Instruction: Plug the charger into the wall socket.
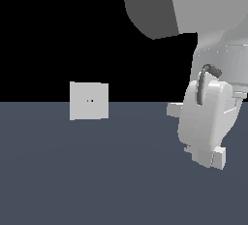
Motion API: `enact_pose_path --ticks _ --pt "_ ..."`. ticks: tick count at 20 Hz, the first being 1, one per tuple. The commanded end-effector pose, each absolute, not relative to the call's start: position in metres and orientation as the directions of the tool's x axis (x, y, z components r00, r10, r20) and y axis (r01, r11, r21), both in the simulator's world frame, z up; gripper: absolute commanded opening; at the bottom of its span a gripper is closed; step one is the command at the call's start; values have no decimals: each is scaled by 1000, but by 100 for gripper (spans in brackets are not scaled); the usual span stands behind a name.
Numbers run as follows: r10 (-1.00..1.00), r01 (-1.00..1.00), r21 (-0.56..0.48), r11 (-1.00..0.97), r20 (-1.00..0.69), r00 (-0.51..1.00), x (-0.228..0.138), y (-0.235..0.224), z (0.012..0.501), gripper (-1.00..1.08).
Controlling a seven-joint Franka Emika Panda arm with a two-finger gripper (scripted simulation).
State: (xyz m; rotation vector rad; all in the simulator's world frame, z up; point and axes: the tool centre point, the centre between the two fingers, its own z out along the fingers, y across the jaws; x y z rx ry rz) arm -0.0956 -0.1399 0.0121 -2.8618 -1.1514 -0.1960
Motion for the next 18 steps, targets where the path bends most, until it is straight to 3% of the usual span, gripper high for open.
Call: enact_pose_path --ticks 1,18 --pt "684 691 0 -723 136 716 -95 -138 13 -100" --pt "571 576 0 -817 139 809 -90 -72 38 -100"
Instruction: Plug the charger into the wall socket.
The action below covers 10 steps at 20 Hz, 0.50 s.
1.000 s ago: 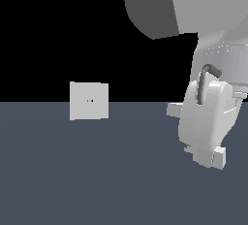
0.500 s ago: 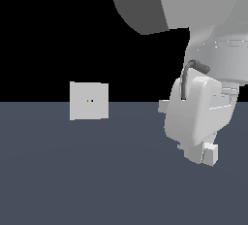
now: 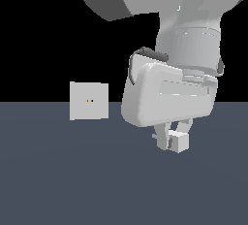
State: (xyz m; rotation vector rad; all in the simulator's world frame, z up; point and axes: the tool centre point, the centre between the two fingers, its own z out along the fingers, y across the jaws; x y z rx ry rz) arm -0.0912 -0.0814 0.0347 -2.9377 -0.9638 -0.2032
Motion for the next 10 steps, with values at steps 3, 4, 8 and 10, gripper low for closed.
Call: enact_pose_path --ticks 3,4,8,10 --pt "538 543 0 -840 139 832 -86 -54 45 -100" --pt "527 532 0 -847 139 839 -85 -48 48 -100" --pt "483 488 -1 -873 140 864 -79 -26 57 -100" --pt "461 466 -1 -885 140 876 -75 -15 61 -100"
